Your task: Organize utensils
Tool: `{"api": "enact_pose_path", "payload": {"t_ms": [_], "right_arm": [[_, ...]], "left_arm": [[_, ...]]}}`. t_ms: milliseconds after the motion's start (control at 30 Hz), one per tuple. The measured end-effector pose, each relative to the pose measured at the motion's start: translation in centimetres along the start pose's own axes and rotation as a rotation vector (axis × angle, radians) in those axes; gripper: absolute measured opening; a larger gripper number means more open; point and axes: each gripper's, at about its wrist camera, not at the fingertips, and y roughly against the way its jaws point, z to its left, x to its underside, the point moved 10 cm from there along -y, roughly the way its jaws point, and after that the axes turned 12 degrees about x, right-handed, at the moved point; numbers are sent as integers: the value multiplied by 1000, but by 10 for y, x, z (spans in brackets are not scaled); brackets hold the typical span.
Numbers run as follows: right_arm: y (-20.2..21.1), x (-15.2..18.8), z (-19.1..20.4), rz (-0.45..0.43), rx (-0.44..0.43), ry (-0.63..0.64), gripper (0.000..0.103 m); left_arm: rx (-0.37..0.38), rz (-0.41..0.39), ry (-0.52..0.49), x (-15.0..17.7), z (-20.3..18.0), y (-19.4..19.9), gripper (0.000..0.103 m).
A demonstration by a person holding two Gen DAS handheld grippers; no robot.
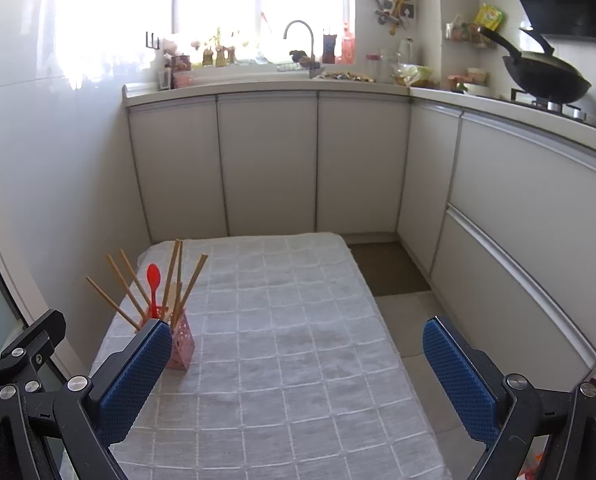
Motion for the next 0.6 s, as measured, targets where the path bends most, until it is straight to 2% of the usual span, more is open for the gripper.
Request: {"api": "enact_pose_path", "payload": {"t_ms": [600], "right_arm": [[0,-2,2,-4,-9,3,103]], "left_arm": [[-8,4,-5,0,1,-2,102]]}}
